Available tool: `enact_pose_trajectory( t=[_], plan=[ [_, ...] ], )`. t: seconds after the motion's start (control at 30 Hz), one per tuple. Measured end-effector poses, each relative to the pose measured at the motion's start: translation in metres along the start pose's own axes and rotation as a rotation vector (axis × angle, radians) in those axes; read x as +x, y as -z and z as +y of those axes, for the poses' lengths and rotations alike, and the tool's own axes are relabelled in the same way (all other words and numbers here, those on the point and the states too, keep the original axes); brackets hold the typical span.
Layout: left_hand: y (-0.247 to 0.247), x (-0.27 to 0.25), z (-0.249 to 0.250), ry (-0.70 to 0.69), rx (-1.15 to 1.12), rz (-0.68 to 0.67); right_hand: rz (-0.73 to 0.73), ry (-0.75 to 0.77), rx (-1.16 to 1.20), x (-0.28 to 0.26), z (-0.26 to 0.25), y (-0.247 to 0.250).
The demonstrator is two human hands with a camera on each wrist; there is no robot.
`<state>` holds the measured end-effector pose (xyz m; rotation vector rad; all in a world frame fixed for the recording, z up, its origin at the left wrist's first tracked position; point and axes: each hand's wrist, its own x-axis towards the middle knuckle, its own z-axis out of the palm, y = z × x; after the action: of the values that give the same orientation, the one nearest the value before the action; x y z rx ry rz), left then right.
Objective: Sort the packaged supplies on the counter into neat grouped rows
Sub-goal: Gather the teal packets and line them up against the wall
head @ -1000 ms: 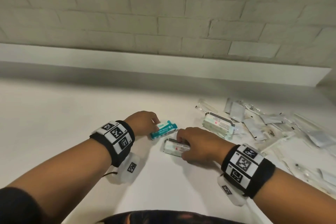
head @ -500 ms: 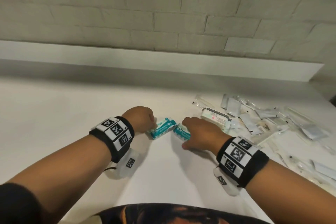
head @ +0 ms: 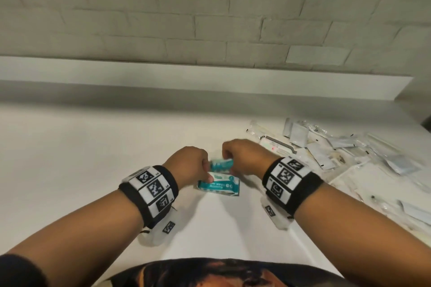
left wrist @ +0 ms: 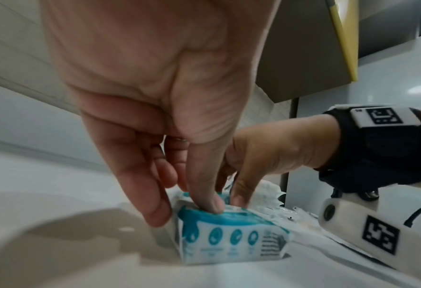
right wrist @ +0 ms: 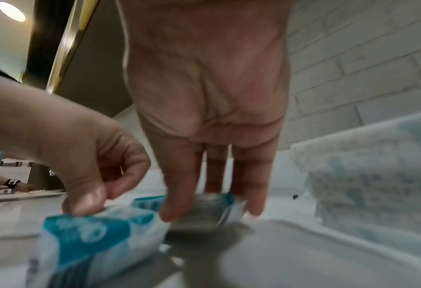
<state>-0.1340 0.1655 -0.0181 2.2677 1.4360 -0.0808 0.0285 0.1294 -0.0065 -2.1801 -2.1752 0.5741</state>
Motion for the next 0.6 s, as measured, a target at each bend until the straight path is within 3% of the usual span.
enact_pose_trajectory(
  t=[0.07, 0.13, 0.2, 0.3, 0.4, 0.53, 0.6],
  plan=[
    [-0.002, -0.002, 0.000, 0.001, 0.001, 0.004, -0.110, 0.023, 0.052, 0.001, 0.002, -0.003],
    [-0.004, -0.004, -0.001, 0.009, -0.010, -0.005, -0.110, 0.047, 0.099, -0.003, 0.007, 0.009],
    [-0.005, -0.006, 0.000, 0.019, -0.019, -0.012, 0.033, 0.031, 0.118, -0.009, 0.016, 0.027],
    [-0.003, -0.008, 0.002, 0.007, 0.014, 0.018, 0.219, -0.122, -0.072, -0.014, 0.039, 0.043],
    [0.001, -0.005, 0.006, -0.028, 0.028, 0.058, 0.038, -0.263, -0.170, -0.014, 0.058, 0.039],
    [0.002, -0.003, 0.008, -0.030, -0.010, -0.005, 0.050, -0.137, -0.265, -0.016, 0.065, 0.036],
    [0.000, -0.003, 0.008, -0.022, -0.025, -0.008, 0.074, -0.084, -0.171, -0.017, 0.058, 0.046]
  ],
)
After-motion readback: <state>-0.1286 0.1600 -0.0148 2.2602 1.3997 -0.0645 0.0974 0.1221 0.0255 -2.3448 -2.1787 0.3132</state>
